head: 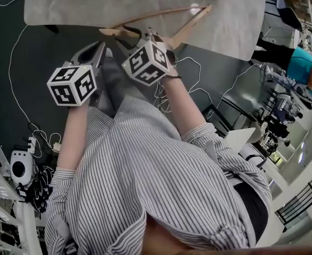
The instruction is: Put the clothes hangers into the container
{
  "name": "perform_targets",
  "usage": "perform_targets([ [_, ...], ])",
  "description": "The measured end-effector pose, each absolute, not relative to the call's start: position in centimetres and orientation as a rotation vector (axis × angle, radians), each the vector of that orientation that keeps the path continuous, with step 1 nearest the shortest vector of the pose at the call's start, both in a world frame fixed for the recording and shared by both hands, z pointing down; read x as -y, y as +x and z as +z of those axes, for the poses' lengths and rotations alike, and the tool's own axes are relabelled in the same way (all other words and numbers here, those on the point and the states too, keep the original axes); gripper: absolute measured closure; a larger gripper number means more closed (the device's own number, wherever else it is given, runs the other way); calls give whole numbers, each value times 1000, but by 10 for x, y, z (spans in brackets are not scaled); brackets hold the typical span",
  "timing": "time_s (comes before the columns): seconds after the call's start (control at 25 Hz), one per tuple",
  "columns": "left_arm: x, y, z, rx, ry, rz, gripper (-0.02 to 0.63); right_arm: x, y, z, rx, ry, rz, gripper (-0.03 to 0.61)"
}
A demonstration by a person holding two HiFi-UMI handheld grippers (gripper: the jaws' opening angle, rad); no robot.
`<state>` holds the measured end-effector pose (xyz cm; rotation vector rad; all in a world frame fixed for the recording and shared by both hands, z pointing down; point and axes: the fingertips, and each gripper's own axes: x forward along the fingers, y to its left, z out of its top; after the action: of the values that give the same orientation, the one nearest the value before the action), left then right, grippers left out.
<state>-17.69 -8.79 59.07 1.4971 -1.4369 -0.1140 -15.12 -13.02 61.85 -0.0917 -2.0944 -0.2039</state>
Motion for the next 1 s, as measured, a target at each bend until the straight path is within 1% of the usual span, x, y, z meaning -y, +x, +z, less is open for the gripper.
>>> perform_targets([
  [0.36, 90, -178, 609, 1428, 1461, -132, 603, 128, -157, 639, 2030, -107, -331, 416],
  [0.72, 86, -174, 615, 1412, 1457, -117, 603, 136, -156, 641, 1983, -30, -580, 465],
  [1.0, 85, -176, 614, 1405, 1468, -115, 603, 135, -158, 639, 1972, -50, -595, 477],
])
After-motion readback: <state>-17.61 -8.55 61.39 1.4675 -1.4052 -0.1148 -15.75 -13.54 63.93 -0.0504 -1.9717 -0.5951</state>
